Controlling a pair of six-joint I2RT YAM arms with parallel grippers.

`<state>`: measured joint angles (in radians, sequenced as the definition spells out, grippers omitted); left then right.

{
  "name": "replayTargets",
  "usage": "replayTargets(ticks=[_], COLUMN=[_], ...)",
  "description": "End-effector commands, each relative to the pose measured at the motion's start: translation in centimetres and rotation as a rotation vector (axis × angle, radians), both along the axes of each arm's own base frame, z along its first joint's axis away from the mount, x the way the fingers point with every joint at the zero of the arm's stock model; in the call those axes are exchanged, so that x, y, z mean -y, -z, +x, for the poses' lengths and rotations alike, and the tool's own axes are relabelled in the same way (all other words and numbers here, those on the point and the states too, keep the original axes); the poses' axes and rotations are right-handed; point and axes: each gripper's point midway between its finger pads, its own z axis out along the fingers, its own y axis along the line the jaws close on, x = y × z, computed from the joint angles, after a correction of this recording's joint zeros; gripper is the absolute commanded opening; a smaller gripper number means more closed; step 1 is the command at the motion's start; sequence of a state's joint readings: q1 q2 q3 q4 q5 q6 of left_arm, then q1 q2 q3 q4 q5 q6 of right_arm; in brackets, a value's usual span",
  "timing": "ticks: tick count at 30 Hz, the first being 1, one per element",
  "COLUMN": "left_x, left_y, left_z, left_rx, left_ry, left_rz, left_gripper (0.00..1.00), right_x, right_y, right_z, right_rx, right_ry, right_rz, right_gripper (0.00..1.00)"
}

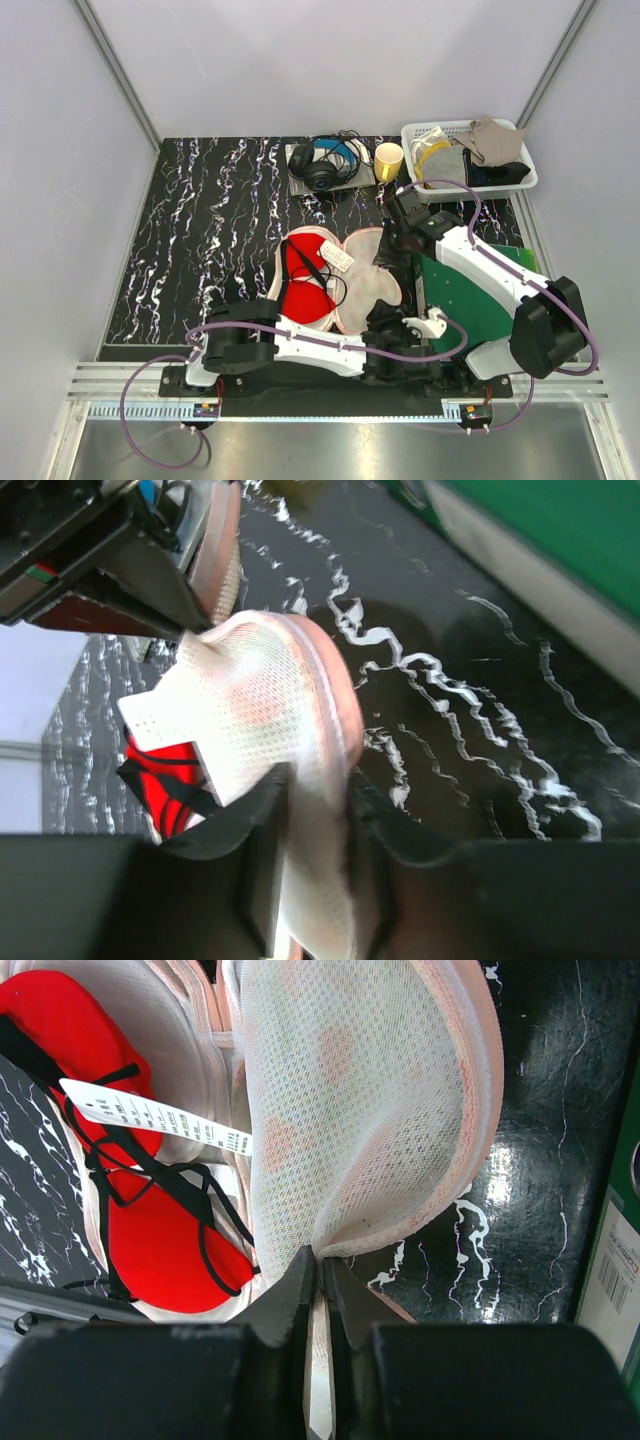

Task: Place the bra in the laundry bag and zip it closed

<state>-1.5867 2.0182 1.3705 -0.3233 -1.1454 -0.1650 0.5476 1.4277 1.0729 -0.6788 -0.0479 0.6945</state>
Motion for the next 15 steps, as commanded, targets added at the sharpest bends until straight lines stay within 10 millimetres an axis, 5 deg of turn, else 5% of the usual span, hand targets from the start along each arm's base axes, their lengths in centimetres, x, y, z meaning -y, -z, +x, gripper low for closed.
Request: replayTargets(ticks=[1, 7, 13, 15], left_x=[-0.3, -2.1, -6.4, -8.1], left_y=[-4.5, -7.2, -10.5, -9.5], left_z=[0.7, 0.7, 0.9, 1.4], left_rx=[0.015, -0.076, -0.189, -0.23], left_ry=[-0.041, -0.064, -0.103, -0.134], left_rz=[-0.124, -0.334, -0.674, -0.765], left_gripper=[0.18, 0.04, 0.0, 0.0], right_x=[-0.8, -1.0, -1.1, -0.9], right_y=[-2.0, -2.6, -4.3, -5.0], right_z=[0.1, 0.2, 0.9, 1.1], right_rx=[0.034, 0.052, 0.11, 0.131], right_ry=[-0.015, -0.048, -0.075, -0.076], right_rz=[0.043, 0.046, 0.05, 0.047], right_gripper=[0.14, 0.43, 0.73, 0.78])
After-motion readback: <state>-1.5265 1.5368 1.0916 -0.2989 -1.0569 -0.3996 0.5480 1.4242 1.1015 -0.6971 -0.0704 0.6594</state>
